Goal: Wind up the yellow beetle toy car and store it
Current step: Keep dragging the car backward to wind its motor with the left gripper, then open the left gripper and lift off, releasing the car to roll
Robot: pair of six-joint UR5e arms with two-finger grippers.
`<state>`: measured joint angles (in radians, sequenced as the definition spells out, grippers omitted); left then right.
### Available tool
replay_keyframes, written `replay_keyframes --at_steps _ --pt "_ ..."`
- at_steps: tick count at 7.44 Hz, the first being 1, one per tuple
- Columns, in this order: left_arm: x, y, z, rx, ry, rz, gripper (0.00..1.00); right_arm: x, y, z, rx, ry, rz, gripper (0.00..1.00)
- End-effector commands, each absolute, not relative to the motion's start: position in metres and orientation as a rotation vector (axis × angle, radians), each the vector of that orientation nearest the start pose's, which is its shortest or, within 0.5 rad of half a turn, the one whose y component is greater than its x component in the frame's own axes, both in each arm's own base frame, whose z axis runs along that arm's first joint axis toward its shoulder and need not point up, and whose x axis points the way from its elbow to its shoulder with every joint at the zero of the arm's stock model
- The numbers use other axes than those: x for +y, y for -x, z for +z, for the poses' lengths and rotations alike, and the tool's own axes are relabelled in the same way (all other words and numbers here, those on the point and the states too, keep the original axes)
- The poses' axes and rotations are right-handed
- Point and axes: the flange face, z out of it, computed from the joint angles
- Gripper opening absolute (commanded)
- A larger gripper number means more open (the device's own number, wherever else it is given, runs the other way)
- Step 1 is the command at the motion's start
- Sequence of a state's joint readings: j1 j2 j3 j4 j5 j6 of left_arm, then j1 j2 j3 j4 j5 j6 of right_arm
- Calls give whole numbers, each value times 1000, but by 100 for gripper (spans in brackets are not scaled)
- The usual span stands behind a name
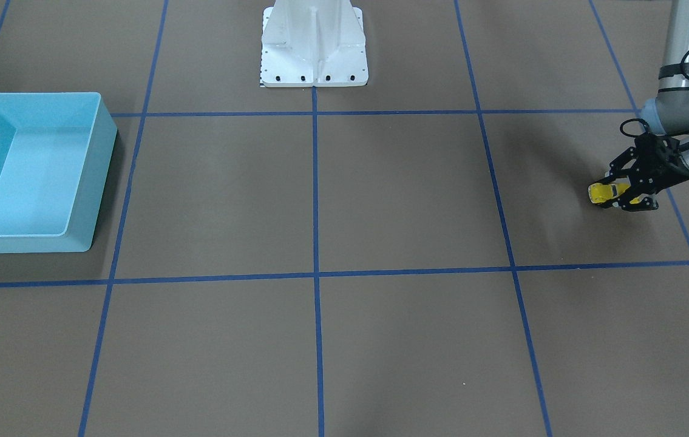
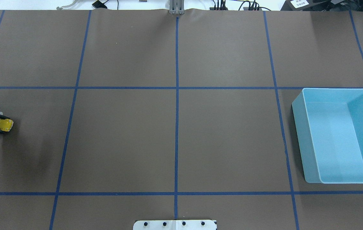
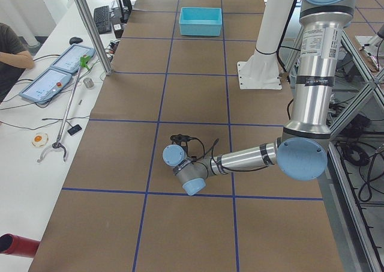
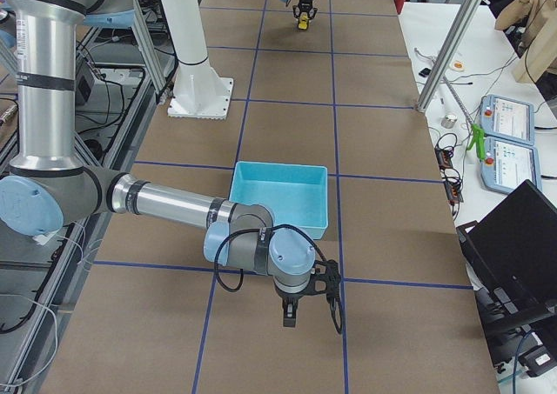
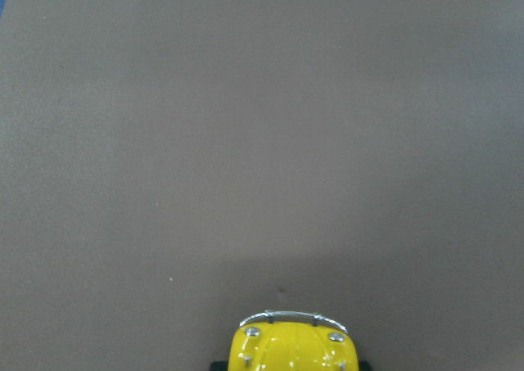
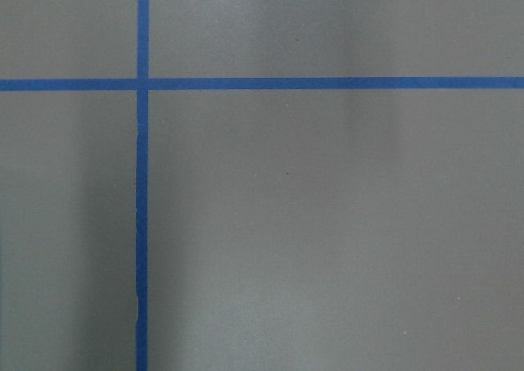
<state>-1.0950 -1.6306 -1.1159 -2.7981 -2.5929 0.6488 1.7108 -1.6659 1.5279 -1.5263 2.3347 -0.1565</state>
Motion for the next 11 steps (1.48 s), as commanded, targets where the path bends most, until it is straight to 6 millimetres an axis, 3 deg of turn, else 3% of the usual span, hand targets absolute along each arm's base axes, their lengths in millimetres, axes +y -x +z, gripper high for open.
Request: replay_keyframes --at_steps 1,2,3,11 --pt "-460 -178 703 980 -910 1382 7 -427 -125 720 -768 -25 20 100" --pt "-461 -178 703 978 -911 1380 58 -427 -125 720 -768 -25 20 100" --pt "-462 -173 704 974 -916 1374 99 -427 -125 720 -768 -25 20 100" --pt "-467 -155 704 966 -929 1342 100 -428 -125 720 -768 -25 21 100"
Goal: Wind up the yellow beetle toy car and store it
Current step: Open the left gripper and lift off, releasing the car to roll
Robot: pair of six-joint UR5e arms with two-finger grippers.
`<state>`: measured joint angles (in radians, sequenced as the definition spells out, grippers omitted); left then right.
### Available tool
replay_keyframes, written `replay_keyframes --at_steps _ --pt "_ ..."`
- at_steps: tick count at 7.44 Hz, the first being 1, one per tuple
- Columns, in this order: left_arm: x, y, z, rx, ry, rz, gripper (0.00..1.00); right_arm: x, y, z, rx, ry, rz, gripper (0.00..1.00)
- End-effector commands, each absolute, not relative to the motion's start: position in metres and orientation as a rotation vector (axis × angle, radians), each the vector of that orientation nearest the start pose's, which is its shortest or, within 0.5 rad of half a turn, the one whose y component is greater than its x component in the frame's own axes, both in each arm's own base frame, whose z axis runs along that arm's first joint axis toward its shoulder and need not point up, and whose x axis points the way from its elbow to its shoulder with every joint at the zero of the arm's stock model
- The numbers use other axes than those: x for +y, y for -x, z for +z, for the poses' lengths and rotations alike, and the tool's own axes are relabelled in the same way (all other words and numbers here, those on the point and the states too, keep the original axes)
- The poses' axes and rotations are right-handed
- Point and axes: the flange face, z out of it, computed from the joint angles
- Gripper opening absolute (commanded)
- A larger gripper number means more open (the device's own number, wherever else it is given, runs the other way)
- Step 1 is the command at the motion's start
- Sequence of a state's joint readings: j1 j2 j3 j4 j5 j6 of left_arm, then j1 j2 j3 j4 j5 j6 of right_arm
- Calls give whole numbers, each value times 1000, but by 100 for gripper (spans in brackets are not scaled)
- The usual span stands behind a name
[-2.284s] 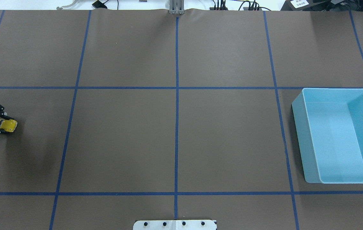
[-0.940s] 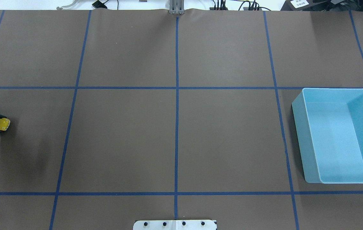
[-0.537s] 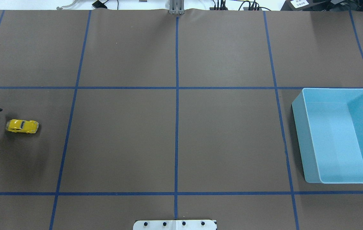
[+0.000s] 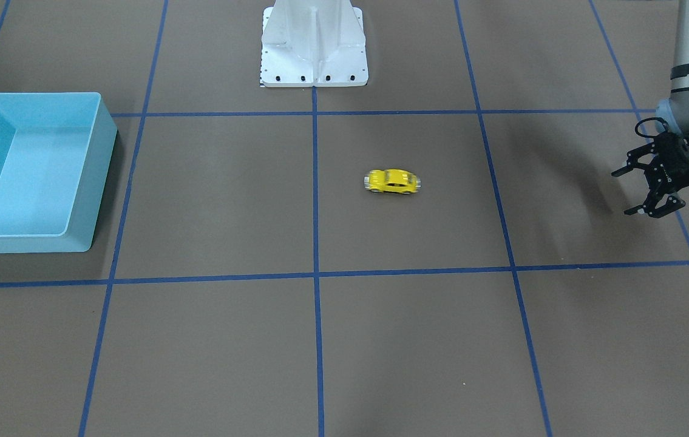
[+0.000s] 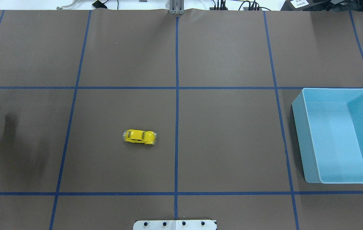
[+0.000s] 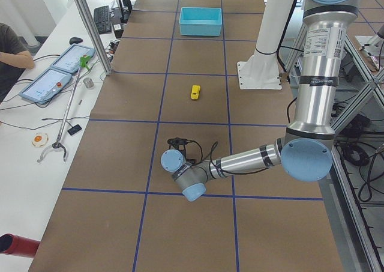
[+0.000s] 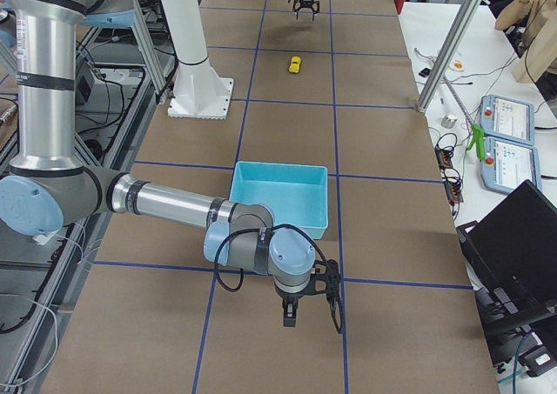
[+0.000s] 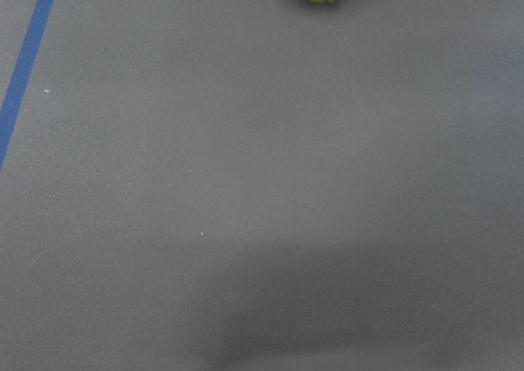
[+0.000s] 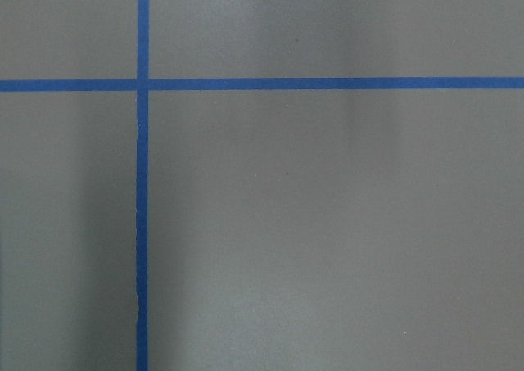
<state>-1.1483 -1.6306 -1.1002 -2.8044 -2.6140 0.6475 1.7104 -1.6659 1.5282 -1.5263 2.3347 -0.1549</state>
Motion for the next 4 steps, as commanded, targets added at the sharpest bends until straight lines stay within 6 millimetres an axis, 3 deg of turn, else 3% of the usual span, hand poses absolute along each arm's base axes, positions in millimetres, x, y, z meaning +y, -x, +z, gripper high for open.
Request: replay_keyframes --at_steps 1,4 --pt "-471 -148 699 956 -944 1331 100 -427 -125 720 -768 -24 21 100" --pt "-486 -110 683 946 -931 1184 100 -427 -125 720 -768 -24 21 100"
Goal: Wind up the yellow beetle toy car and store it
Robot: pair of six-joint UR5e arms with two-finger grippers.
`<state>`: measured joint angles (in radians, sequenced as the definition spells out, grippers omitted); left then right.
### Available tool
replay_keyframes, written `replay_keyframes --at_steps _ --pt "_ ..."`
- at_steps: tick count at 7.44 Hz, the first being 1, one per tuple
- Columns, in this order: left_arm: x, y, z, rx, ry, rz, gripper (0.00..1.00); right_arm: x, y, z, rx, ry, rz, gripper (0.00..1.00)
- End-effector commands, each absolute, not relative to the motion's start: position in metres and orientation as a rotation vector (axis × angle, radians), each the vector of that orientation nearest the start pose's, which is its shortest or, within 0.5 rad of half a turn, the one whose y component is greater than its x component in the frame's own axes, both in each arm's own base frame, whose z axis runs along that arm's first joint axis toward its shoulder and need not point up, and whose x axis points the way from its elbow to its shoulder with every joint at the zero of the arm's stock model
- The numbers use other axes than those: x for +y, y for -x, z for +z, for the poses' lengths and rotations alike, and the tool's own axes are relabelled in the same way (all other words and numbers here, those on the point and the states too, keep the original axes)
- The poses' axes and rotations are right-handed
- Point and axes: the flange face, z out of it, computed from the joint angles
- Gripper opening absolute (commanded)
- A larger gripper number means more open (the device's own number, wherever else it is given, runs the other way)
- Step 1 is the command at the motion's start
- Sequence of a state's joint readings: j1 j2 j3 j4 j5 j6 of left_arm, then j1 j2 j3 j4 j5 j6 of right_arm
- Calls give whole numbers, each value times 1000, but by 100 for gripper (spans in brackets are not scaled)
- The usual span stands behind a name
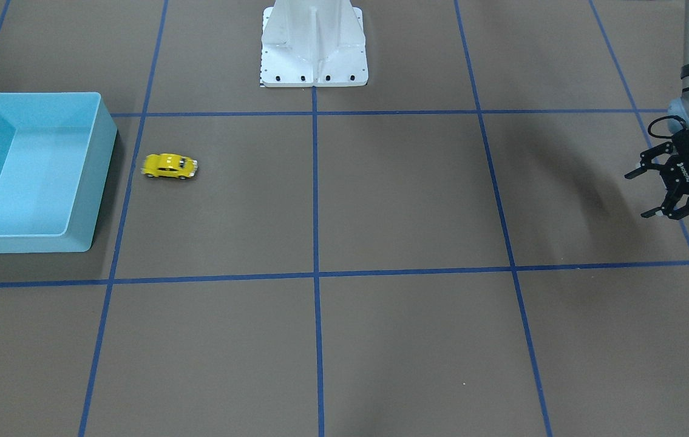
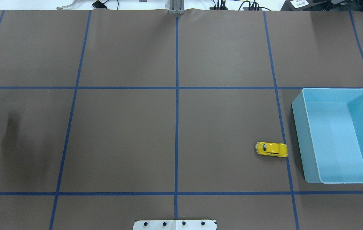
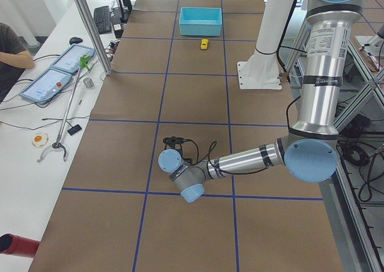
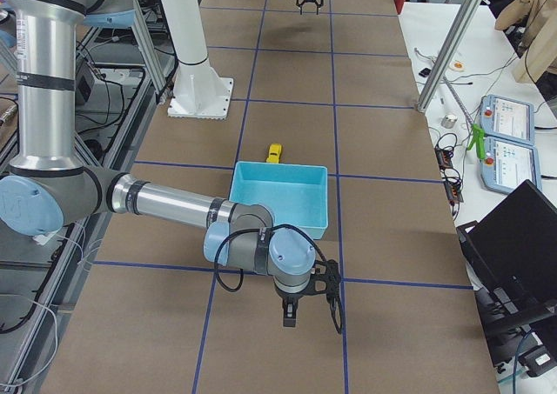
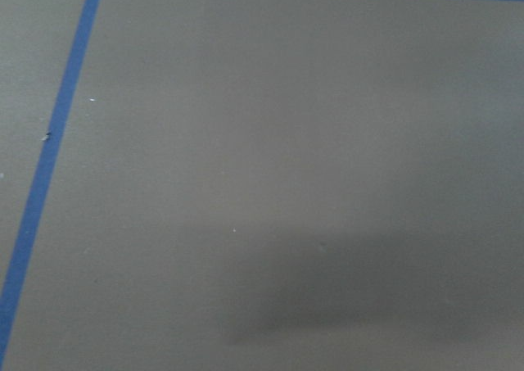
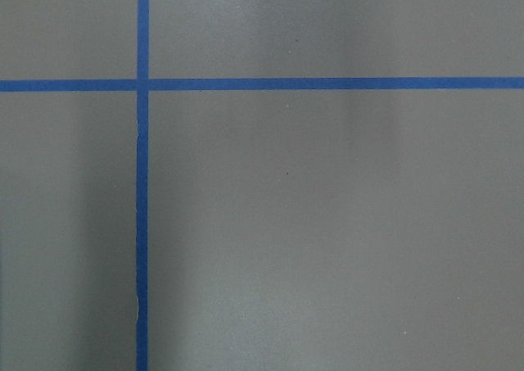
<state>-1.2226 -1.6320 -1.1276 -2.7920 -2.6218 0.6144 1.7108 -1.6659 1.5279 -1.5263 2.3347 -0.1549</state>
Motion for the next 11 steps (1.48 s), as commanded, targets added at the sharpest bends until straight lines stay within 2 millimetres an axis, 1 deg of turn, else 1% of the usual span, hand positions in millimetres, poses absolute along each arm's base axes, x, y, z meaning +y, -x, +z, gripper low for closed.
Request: replay_keyframes --at_steps 1,2,3,4,5,6,7,8,9,10,11 --pt "-490 -104 668 969 -902 1091 100 -427 -125 720 -768 -24 21 100" --pt "-494 -102 666 990 -847 1027 100 -428 -125 720 -768 -25 21 100" --pt "-498 -95 671 989 -805 991 100 -428 -125 720 -768 -25 21 100" --pt "-502 -90 666 985 -788 970 100 -428 -125 720 -768 -25 21 100" --pt "-508 -79 658 979 -762 931 100 -428 -125 720 -768 -25 21 100" --pt "-514 -65 655 975 -710 874 100 -428 -126 718 -768 -29 21 100" --pt "-517 -60 660 979 -643 830 100 -430 -126 714 -763 -38 16 100" --pt "-525 -38 665 980 -549 734 100 -432 -126 704 -764 -58 5 100" --pt "-530 -14 657 943 -459 638 100 -440 -114 695 -773 -66 -31 100" --pt "-530 -7 651 885 -405 597 100 -460 -61 671 -745 -65 -169 100" --pt "-523 11 661 869 -349 535 100 -480 -36 649 -700 -91 -244 100"
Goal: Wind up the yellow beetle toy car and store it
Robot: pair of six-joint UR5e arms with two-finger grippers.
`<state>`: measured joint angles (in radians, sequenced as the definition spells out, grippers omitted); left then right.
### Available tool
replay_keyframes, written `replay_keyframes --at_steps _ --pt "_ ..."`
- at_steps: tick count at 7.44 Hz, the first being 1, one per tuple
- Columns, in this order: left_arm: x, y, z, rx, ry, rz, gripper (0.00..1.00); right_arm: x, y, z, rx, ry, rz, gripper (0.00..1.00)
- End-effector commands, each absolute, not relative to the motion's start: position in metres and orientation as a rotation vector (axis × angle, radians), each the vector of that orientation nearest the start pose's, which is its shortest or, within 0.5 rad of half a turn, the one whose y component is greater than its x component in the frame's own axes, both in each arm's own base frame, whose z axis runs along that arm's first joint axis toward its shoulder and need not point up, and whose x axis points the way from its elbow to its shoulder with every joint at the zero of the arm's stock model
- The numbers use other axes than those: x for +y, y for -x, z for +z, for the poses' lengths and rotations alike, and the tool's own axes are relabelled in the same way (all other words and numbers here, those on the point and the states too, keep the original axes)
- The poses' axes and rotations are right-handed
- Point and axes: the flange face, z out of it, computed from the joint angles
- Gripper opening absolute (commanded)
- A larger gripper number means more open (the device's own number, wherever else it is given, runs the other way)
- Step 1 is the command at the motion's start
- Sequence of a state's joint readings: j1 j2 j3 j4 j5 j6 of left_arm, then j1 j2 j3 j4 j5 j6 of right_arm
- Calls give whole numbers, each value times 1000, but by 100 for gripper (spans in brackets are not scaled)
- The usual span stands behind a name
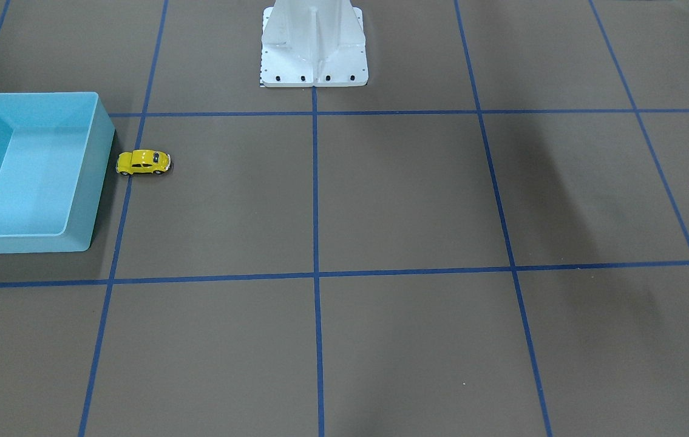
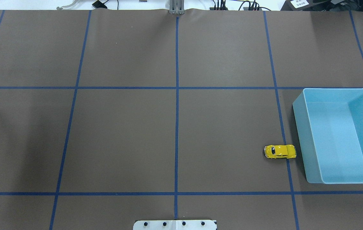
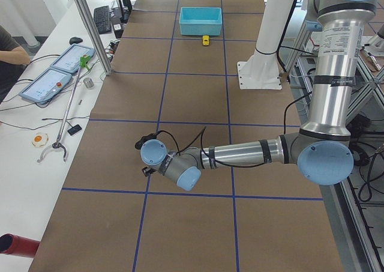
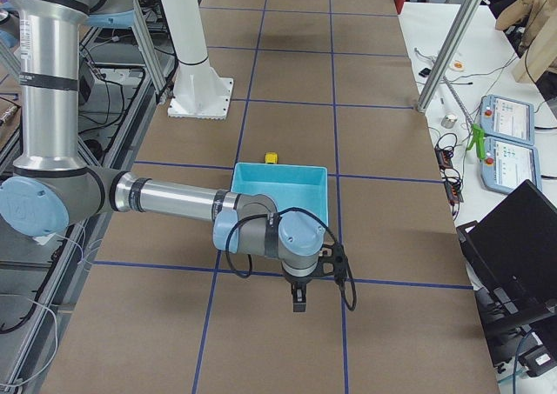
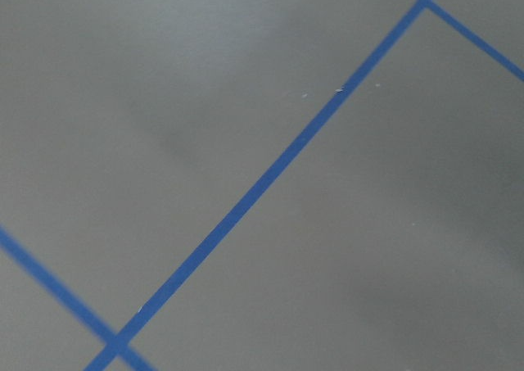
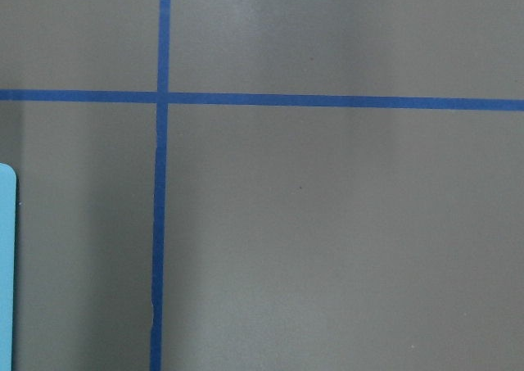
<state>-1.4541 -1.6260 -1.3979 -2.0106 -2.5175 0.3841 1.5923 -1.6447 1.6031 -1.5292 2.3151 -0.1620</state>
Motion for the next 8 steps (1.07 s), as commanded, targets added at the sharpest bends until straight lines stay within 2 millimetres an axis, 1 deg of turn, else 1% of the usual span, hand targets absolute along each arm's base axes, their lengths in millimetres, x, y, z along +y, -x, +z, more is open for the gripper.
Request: replay_keyframes --at_steps 1,2,3,4,5,6,7,8 --pt "-517 24 662 878 -276 473 100 -487 -15 617 -694 -136 -304 100" --pt "-506 39 660 885 -215 411 100 -498 0 584 -696 -187 -353 100" --pt "-489 50 654 835 -175 384 100 -508 24 544 -707 -208 -409 100" --pt "-475 53 639 788 -155 382 100 -521 40 497 -703 -263 -456 100" --pt "-471 54 637 790 -143 374 100 -523 75 458 -715 -313 -541 100" --pt "-470 54 638 792 -141 374 100 -527 87 427 -731 -365 -580 100" --pt "-469 54 639 795 -140 373 100 -516 105 406 -742 -397 -631 100" --pt "-469 54 638 796 -144 376 100 -503 128 386 -753 -422 -690 100"
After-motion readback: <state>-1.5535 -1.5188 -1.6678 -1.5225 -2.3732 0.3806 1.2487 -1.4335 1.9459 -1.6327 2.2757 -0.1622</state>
